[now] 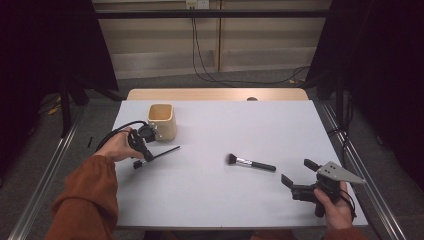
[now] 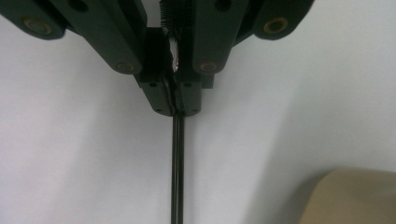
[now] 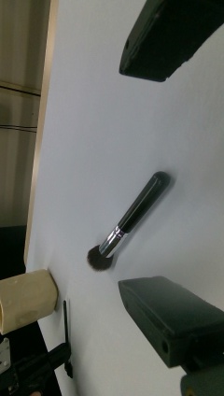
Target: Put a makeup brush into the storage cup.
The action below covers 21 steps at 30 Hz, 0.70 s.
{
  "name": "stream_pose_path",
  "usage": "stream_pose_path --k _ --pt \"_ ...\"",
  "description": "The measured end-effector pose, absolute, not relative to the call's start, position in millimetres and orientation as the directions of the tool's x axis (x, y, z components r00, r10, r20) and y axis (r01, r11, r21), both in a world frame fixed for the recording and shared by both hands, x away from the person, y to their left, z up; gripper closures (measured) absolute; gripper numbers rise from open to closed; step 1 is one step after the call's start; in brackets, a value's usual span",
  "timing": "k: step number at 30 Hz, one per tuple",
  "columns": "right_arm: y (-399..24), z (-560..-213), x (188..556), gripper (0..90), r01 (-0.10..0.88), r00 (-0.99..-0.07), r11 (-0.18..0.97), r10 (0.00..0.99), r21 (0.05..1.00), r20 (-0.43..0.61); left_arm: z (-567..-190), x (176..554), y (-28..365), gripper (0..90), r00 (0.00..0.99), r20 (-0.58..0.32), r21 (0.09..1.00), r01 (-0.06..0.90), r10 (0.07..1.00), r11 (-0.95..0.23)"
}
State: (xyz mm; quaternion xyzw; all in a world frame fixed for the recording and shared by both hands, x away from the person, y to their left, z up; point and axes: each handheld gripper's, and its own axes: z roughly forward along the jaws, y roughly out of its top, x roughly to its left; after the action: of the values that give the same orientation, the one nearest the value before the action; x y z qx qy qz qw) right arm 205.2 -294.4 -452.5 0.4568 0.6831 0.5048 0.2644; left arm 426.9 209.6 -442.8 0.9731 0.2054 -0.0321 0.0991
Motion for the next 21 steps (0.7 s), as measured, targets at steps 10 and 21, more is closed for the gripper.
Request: stream_pose_path --k 10,21 --pt "-294 -452 205 0.0 0.356 -0.443 0.074 0.891 0.932 0.099 -428 419 218 85.7 0.882 -0.151 0.297 0.471 0.446 -0.831" --pt "-294 -452 206 0.0 0.355 -0.444 0.073 0.891 0.932 0.099 -423 406 220 85.7 0.856 -0.191 0.395 0.515 0.48 -0.761"
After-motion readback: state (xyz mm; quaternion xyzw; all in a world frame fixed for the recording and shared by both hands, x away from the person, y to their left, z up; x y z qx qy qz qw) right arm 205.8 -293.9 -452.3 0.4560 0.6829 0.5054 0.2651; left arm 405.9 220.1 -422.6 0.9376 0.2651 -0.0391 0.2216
